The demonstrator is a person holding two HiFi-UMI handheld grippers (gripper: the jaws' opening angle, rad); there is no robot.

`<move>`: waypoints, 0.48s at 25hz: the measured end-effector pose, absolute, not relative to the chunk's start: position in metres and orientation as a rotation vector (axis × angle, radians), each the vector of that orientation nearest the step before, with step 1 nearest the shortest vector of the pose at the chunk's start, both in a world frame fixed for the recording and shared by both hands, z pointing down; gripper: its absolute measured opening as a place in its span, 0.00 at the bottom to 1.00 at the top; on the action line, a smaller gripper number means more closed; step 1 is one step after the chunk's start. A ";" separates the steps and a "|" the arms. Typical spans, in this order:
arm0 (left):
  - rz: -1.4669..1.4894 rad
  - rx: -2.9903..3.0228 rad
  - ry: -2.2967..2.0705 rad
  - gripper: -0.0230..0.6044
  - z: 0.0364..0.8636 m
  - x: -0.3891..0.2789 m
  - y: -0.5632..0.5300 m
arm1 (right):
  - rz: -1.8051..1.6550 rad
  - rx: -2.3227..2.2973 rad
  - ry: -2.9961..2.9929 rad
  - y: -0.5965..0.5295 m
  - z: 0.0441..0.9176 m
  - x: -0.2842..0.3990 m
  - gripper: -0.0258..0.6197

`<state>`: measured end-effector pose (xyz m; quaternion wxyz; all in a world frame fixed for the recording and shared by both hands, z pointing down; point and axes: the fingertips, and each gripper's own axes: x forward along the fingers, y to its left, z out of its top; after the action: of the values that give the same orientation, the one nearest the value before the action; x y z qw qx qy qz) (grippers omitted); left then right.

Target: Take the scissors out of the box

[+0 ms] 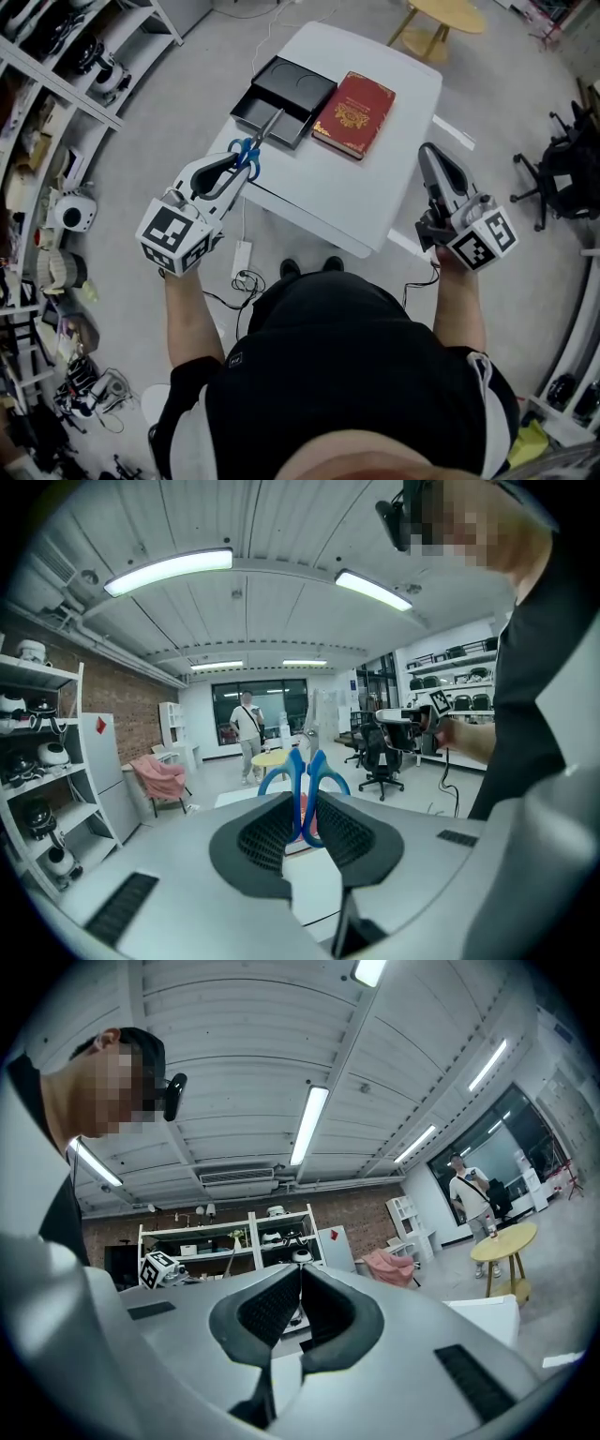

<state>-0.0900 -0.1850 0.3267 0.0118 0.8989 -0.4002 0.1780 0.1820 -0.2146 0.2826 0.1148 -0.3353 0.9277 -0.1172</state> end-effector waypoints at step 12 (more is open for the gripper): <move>0.289 2.819 -1.374 0.18 0.296 -0.150 -0.179 | -0.302 -0.987 2.731 -0.218 0.272 0.125 0.09</move>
<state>-0.1503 -0.1786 0.2958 -0.0038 0.8951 -0.4363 0.0919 0.1250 -0.2178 0.2715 0.1105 -0.3360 0.9297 -0.1028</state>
